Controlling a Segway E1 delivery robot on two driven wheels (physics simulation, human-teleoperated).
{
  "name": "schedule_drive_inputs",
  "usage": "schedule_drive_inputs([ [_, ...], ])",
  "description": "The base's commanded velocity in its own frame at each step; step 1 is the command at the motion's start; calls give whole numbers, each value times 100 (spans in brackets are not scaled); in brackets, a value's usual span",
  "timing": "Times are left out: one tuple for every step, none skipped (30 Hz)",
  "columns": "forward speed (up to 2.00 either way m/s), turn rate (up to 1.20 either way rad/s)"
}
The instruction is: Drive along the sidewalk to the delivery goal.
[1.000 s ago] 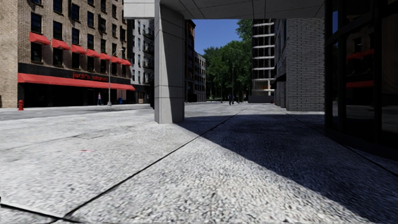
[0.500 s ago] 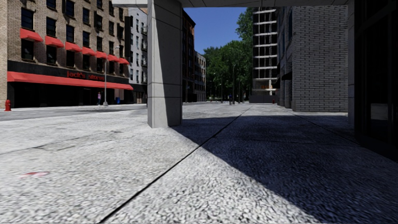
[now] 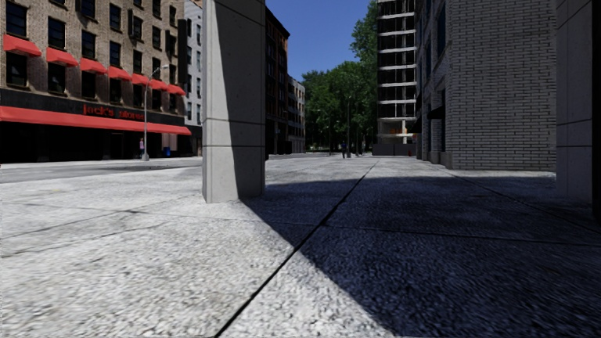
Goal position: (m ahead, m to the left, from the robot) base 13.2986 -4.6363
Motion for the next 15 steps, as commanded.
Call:
schedule_drive_inputs([
  [200,-28],
  [200,-28],
  [200,-28],
  [200,-28],
  [200,-28],
  [200,-28],
  [200,-29],
  [200,-29],
  [200,-29],
  [200,-29],
  [200,-29],
  [200,-29],
  [200,-29],
  [200,-29],
  [200,-29],
])
